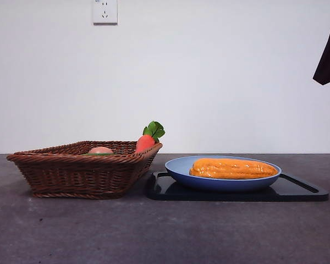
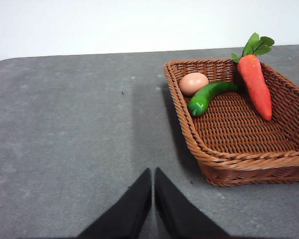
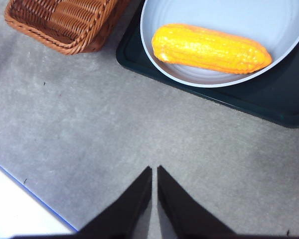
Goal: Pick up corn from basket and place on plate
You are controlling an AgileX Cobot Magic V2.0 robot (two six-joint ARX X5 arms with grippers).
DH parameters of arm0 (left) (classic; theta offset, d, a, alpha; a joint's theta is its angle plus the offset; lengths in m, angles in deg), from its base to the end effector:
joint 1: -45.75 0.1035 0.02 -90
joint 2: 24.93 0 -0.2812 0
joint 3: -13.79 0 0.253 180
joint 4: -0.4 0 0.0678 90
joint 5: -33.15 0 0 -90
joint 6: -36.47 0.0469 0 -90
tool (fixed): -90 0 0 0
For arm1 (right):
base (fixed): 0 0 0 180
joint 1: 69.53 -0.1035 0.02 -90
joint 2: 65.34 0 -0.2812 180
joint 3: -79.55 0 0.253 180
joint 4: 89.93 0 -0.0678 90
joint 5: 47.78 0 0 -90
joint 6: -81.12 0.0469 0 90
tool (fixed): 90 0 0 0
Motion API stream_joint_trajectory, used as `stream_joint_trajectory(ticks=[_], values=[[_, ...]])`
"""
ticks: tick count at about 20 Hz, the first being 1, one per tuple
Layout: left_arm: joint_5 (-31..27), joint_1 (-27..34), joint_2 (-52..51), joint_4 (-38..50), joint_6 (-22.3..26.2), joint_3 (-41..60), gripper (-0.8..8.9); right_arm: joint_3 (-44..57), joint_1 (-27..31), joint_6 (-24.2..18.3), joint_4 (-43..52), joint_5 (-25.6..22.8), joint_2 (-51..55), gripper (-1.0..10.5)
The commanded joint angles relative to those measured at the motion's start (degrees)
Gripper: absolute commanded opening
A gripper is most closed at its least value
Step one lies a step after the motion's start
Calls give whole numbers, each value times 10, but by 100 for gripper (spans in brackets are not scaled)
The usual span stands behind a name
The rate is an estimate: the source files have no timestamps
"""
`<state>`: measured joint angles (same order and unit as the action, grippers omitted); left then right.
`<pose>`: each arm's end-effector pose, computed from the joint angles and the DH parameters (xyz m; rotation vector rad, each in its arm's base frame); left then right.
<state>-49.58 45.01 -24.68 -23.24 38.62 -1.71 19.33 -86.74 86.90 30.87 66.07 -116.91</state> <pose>0.0959 -0.0072 0.1546 0.0290 0.1437 -0.1423 0.1526 0.0671 0.2764 0.1422 0.9322 0.6231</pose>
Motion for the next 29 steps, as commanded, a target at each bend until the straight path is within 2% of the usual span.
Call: stream_joint_trajectory(ticks=[1, 13, 15, 16, 19, 22, 26, 29], values=[[0, 1, -1, -2, -3, 16, 8, -3, -2, -5, 5, 0, -4, 2], [0, 1, -1, -2, -3, 16, 8, -3, 2, -13, 5, -14, 9, 2], [0, 1, -1, -2, -3, 16, 8, -3, 21, -56, 21, -37, 47, 2], [0, 1, -1, -2, -3, 16, 8, -2, 34, -61, 32, -48, 69, 2], [0, 1, -1, -2, -3, 16, 8, 26, 90, -65, 103, -49, 156, 2], [0, 1, -1, -2, -3, 16, 8, 109, 148, -66, 207, -56, 253, 2], [0, 1, -1, -2, -3, 16, 8, 247, 176, -67, 339, -119, 355, 2], [0, 1, -1, -2, -3, 16, 8, 307, 181, -66, 381, -123, 394, 2]])
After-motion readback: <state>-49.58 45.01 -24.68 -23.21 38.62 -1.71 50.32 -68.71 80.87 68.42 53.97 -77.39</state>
